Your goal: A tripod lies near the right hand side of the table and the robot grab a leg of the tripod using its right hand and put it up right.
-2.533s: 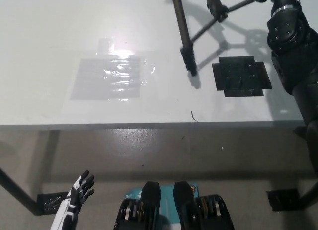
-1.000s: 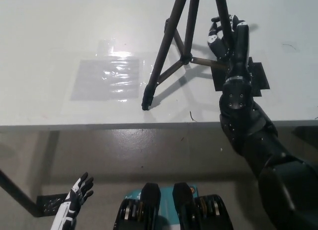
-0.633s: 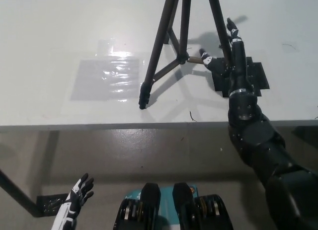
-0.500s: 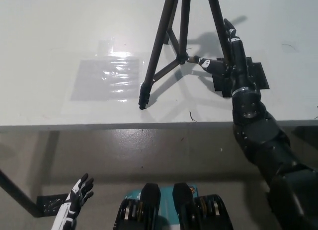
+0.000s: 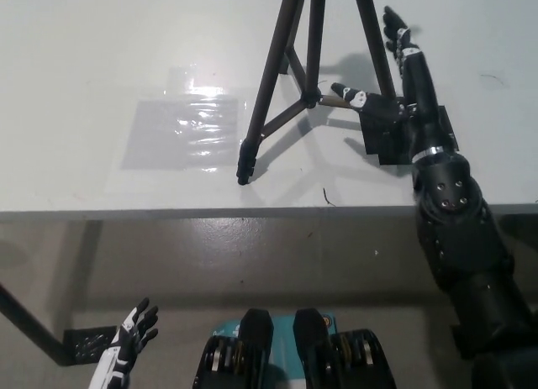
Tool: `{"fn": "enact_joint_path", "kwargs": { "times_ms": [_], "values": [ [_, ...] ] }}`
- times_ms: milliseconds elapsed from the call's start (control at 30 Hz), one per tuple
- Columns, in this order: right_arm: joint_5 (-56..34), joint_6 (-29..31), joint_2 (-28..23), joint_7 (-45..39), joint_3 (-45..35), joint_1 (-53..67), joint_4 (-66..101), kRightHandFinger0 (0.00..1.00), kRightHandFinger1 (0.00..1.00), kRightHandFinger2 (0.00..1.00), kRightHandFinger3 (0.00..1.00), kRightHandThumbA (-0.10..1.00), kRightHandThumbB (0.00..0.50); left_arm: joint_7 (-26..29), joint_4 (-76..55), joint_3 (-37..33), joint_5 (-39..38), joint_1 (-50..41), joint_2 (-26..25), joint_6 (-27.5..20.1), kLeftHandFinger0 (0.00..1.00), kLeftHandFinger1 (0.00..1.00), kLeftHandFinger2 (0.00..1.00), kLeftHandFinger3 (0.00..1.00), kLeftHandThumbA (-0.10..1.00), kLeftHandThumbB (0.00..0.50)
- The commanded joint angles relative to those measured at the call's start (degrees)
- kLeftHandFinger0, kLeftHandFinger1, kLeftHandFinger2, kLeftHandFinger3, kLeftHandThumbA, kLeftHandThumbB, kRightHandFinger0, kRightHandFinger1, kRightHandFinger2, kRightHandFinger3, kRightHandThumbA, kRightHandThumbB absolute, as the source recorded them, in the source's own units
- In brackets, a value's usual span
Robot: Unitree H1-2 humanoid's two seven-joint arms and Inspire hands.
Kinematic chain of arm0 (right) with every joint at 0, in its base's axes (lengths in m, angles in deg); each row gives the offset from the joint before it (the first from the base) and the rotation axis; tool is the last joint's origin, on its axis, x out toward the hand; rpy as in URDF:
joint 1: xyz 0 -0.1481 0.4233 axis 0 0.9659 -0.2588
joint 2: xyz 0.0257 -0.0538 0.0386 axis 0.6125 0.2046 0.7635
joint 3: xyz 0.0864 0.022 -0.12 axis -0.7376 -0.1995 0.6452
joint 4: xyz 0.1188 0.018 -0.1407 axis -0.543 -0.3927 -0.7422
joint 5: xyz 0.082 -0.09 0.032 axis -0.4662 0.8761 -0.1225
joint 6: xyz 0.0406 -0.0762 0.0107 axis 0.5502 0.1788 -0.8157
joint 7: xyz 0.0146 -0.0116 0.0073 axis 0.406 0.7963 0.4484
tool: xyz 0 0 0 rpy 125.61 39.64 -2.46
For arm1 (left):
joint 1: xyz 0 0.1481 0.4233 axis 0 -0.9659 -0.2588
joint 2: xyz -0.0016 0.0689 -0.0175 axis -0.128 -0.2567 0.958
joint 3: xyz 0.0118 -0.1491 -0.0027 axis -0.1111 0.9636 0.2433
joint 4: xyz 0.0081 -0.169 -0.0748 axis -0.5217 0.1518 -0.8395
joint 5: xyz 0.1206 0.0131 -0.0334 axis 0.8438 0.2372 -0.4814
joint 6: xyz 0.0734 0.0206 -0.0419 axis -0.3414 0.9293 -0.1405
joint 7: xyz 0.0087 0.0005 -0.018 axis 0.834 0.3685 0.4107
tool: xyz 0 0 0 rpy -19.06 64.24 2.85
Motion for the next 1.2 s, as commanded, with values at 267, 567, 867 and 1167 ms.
{"fn": "enact_joint_path", "kwargs": {
  "times_ms": [267,567,867,1167],
  "values": [
    [-0.1,-11.3,-6.1,-5.4,-1.5,11.5,76.6,1.00,1.00,1.00,1.00,0.99,0.500,-1.5,-1.5,0.2,-1.2,-0.3,-1.4,-1.6,1.00,1.00,1.00,1.00,1.00,0.289],
    [0.0,-6.1,-1.6,-8.1,7.5,34.3,94.6,1.00,1.00,1.00,1.00,0.70,0.499,-1.0,-0.9,0.7,-1.2,1.2,-1.4,-1.1,1.00,1.00,1.00,1.00,1.00,0.268],
    [7.5,4.7,-2.8,-0.9,20.6,50.0,75.0,1.00,1.00,1.00,1.00,1.00,0.343,-1.6,-1.1,0.5,-2.9,1.1,-0.7,-0.9,1.00,1.00,1.00,1.00,1.00,0.258],
    [0.8,4.7,-2.2,6.6,15.1,50.5,44.0,1.00,1.00,1.00,1.00,1.00,0.295,-1.2,-2.5,0.5,-2.5,0.8,-0.7,0.6,1.00,1.00,1.00,1.00,1.00,0.265]
  ]
}}
